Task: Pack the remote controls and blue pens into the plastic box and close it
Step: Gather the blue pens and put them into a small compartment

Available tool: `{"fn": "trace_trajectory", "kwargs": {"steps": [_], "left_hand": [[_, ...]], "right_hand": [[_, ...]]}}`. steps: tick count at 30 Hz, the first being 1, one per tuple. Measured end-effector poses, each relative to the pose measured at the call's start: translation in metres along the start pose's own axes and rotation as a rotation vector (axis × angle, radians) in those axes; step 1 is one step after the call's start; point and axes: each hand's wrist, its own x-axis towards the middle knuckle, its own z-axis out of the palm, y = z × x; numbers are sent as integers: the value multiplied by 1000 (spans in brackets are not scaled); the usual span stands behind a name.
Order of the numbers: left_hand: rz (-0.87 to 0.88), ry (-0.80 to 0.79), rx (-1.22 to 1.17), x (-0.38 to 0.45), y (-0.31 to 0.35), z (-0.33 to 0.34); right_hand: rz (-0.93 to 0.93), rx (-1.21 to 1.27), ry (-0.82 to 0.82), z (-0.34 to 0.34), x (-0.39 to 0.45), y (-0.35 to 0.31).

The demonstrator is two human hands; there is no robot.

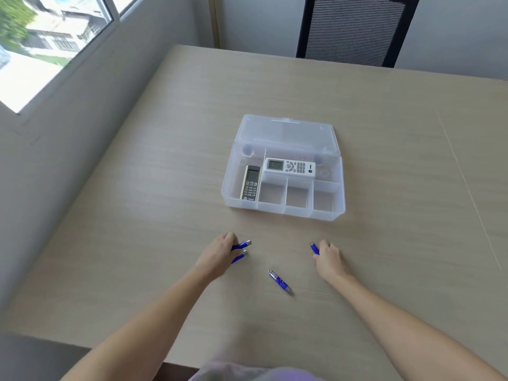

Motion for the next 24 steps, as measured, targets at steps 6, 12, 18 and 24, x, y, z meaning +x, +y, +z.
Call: {"fn": "trace_trajectory", "kwargs": {"steps": [6, 12, 18, 24], "left_hand": [[-11, -31, 226, -4, 10, 14], [-13, -40, 359, 0, 8, 17], [-49, 52, 37, 19, 24, -3], [-46, 243, -493, 57, 76, -37]], "right_hand": [[-206, 170, -235, 11, -43, -46], [-316, -72, -261, 25, -60, -64], [-257, 51, -220, -5, -49, -64], [5, 656, 348, -105, 13, -31]]}}
